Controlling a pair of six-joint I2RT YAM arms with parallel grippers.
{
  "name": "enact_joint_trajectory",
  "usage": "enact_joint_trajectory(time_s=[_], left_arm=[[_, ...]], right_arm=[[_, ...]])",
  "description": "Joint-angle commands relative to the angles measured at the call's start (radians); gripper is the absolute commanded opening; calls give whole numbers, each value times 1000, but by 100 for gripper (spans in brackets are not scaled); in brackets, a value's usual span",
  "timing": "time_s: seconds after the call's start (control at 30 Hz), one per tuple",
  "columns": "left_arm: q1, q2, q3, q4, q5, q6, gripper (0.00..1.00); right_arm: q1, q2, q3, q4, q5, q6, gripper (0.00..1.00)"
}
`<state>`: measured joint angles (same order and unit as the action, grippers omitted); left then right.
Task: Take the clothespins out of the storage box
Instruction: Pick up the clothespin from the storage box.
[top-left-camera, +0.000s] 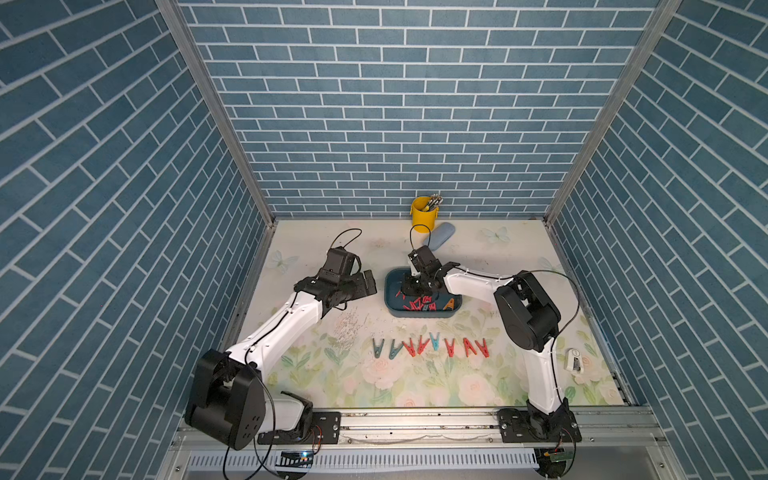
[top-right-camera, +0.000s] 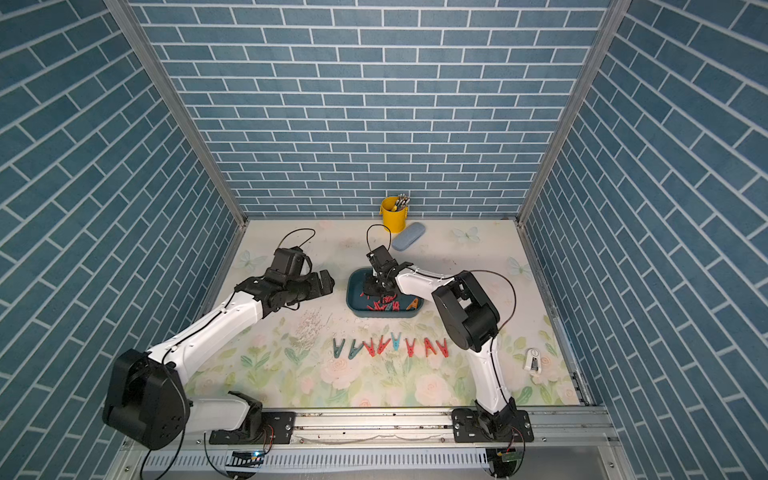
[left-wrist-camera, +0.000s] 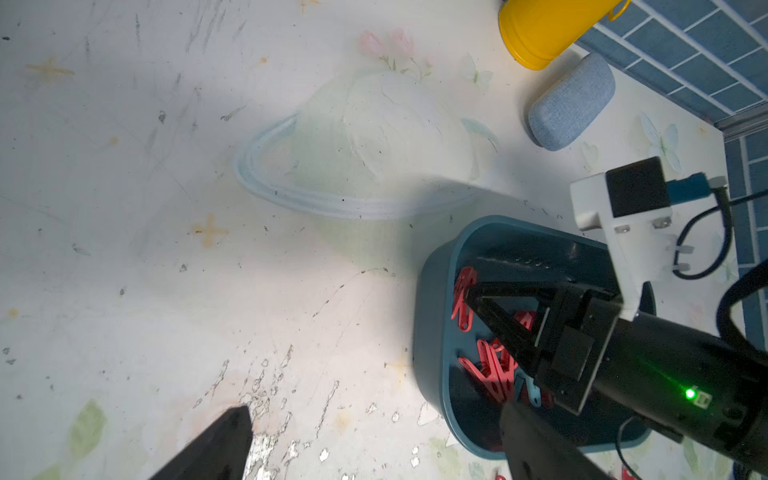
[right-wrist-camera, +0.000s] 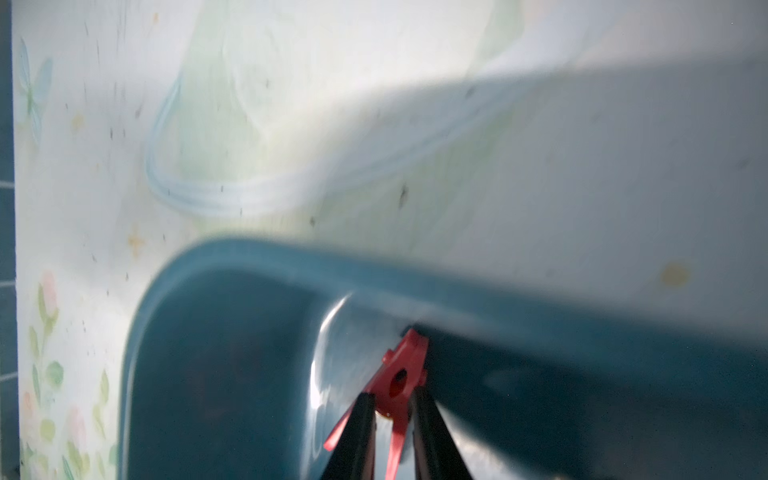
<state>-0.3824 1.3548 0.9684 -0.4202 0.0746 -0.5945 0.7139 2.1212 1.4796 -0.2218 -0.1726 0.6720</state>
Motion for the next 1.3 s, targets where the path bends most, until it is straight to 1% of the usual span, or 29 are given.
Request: enact_joint_trajectory(time_s=[0.0,0.17,0.33,0.47,0.7,0.8,0.9,1.03,1.13,1.23,1.27], left_arm=[[8,23,25,15,13,-5,100],[8,37,31,27,20,-14,99],[8,32,32,28,21,-14,100],[8,14,18,27,15,-14,100],[10,-18,-11,27,15,-14,100],[10,-42,-24,20,13,-14,100],[12,-66,-37,12,7,-13,100],[13,-90,-53,8,7,-15,100],[13,-106,-63,8,9,-16,100],[13,-122,-69,9,14,-16,100],[13,-127,-72,9,15,-16,100]], right_arm=[[-17,31,43,-55,-18,-46,21],[-18,26,39,-53,-39,-60,23],[-12,11,30,-66,-20,-61,26],[8,-15,29,-90,19,-60,39],[37,-5,36,-126,50,-54,39],[47,22,60,-164,66,-57,35],[59,48,85,-210,90,-61,29],[73,66,128,-290,160,-67,23],[76,93,135,-313,181,-77,12],[78,79,120,-303,195,-75,4],[77,51,113,-296,202,-73,1]])
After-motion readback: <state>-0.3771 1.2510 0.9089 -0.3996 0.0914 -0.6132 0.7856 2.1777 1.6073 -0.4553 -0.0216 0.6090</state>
